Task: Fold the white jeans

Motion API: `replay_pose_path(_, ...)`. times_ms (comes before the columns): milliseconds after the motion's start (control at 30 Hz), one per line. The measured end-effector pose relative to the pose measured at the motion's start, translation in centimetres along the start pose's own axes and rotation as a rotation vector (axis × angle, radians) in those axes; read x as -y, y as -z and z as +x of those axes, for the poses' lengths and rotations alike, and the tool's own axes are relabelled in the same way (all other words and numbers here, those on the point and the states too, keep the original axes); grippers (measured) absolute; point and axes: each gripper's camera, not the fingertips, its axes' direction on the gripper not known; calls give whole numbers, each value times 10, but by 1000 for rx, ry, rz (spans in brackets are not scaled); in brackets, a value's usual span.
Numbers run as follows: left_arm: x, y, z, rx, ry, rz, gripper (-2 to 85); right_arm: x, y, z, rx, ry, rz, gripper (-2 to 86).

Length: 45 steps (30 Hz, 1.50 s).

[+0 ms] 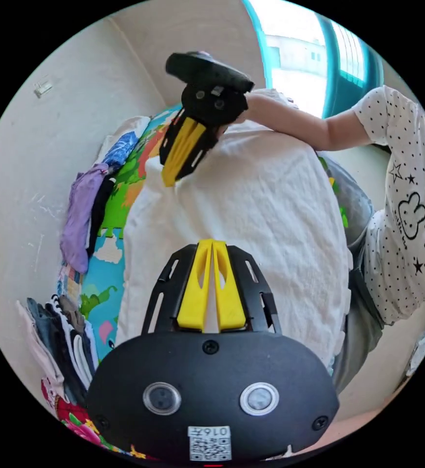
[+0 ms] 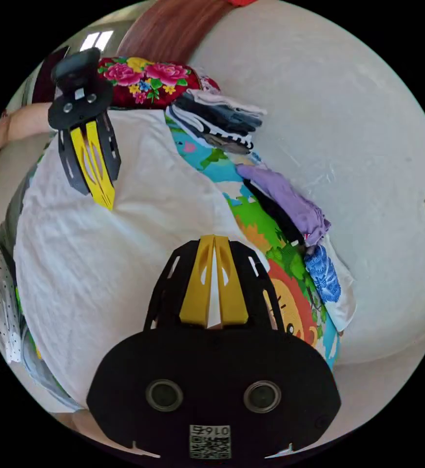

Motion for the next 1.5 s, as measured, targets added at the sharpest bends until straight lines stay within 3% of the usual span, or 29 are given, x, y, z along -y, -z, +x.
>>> replay_pose_path(167, -22, -9, -67, 138, 302, -56, 20, -2, -6, -17, 102, 37, -43, -5)
replay_pose_path(233, -38, -21, -101, 54, 418, -69, 68, -8, -2, -13, 172, 16, -24, -5)
replay_pose_path(333, -66, -49, -146, -245, 518, -103, 94, -16, 3, -9, 240, -14, 4, -5)
replay_pose_path(500, -134, -43, -172, -508, 707, 67, 17, -22, 10, -19, 242, -9, 9, -5)
replay_pose_path(567, -147, -36, -163, -443, 715, 27, -2, -25, 14, -25, 234, -3, 10, -5)
replay_pose_path(633, -161, -11, -150, -272, 738, 75, -6, -29, 18, -27, 240, -10, 13, -4)
replay_pose_path(700, -195, 33, -137, -16, 888, 159, -9, -35, 22, -28, 249, -21, 15, -4)
replay_pose_path(900, -297, 122, -68, 192, 953, 20, -9, -59, 37, -25, 252, -93, 19, -4)
replay_pose_path(1133, -489, 246, 66, 266, 1265, 86, 2, -106, 80, -10, 165, -251, 171, -4)
replay_pose_path(1200, -561, 286, 114, 284, 1466, 126, 45, -121, 93, -7, 115, -297, 226, -4)
replay_pose_path(1300, -629, 312, 162, 216, 1639, 175, 79, -142, 110, -6, -19, -383, 256, -4)
replay_pose_path(1433, -665, 320, 197, 159, 1713, 266, 92, -159, 167, -22, -406, -432, 231, -4)
replay_pose_path(1500, -673, 317, 205, 150, 1747, 294, 102, -167, 200, -31, -458, -418, 242, -4)
